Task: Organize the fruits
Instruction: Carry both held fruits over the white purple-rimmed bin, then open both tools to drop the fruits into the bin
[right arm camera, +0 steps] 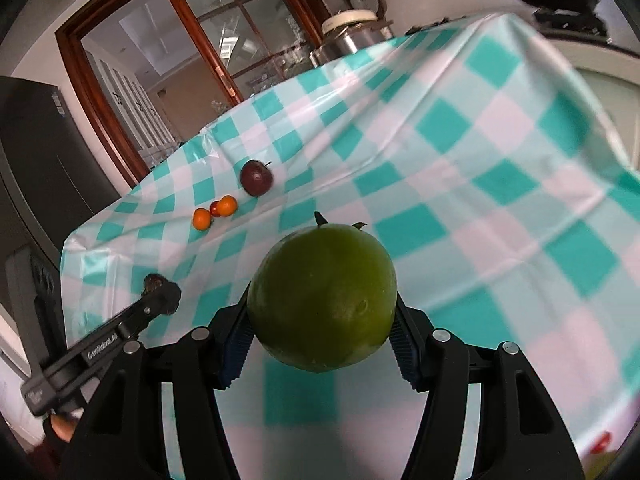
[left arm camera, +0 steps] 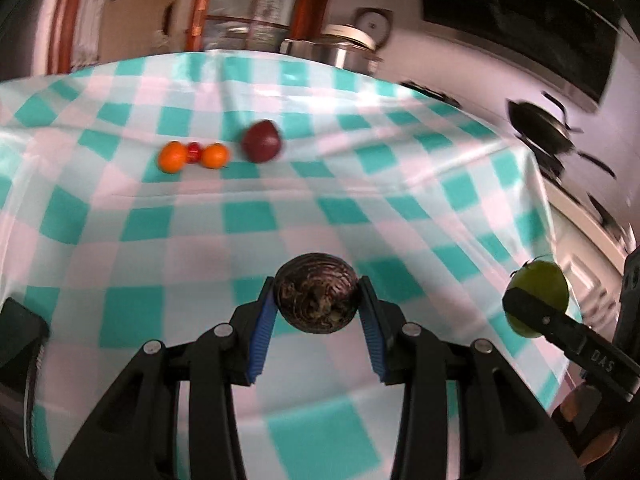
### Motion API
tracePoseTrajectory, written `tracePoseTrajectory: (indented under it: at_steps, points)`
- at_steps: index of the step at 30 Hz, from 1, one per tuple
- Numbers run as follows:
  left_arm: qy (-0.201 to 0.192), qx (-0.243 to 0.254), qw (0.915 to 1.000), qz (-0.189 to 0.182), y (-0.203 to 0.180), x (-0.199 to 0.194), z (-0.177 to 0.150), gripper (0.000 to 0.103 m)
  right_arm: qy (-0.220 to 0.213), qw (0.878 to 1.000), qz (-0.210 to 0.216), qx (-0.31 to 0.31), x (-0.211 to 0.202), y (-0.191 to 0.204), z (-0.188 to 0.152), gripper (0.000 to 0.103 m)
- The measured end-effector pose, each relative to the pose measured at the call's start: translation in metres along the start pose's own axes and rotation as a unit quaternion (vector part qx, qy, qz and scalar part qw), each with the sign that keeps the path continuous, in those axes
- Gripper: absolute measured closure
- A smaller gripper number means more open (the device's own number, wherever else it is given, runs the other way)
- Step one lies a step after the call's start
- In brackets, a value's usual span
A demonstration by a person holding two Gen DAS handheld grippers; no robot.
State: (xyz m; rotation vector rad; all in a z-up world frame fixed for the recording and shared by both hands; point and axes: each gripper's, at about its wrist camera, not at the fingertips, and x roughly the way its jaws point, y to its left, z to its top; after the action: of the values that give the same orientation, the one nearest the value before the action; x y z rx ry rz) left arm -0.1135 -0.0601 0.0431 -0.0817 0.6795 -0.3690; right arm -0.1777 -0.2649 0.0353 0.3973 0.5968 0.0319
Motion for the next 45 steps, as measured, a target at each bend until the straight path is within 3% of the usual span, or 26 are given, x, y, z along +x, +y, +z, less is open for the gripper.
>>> tracePoseTrajectory:
  at_steps: [9,15,18,21,24,28,32,36,39,42,45]
  points:
    - [0.018,0.118,0.9919,-0.045,-0.096,-0.012,-0.032,0.062,-0.03,0.997,-0.066,0.007,-0.085,-0.065,-0.031,0.044]
    - [0.041,0.192,0.9773,-0.079,-0.153,-0.013,-0.058,0.062,-0.037,0.991,-0.122,0.043,-0.127,-0.12,-0.06,0.044]
    - [0.043,0.233,0.9653,-0.11,-0.183,-0.019,-0.071,0.062,-0.032,0.985,-0.16,0.061,-0.144,-0.151,-0.077,0.044]
    - [0.043,0.284,0.9468,-0.144,-0.215,-0.028,-0.087,0.062,-0.018,0.975,-0.206,0.077,-0.156,-0.181,-0.093,0.044]
    - [0.069,0.331,0.9224,-0.187,-0.247,-0.026,-0.111,0.062,0.017,0.962,-0.256,0.092,-0.154,-0.209,-0.107,0.044]
    - [0.117,0.401,0.881,-0.222,-0.292,-0.015,-0.155,0.062,0.077,0.947,-0.298,0.095,-0.134,-0.239,-0.121,0.044]
    - [0.186,0.446,0.8453,-0.228,-0.323,0.015,-0.198,0.062,0.131,0.942,-0.301,0.068,-0.104,-0.257,-0.128,0.044]
    - [0.253,0.458,0.8272,-0.204,-0.335,0.056,-0.225,0.062,0.152,0.94,-0.298,0.062,-0.078,-0.274,-0.123,0.044]
    - [0.277,0.487,0.8124,-0.162,-0.344,0.092,-0.247,0.062,0.178,0.933,-0.302,0.078,-0.055,-0.292,-0.124,0.044]
    - [0.292,0.497,0.8058,-0.137,-0.348,0.118,-0.257,0.062,0.197,0.927,-0.309,0.083,-0.041,-0.304,-0.129,0.044]
    - [0.314,0.493,0.8002,-0.135,-0.347,0.136,-0.261,0.062,0.208,0.924,-0.307,0.094,-0.034,-0.312,-0.135,0.044]
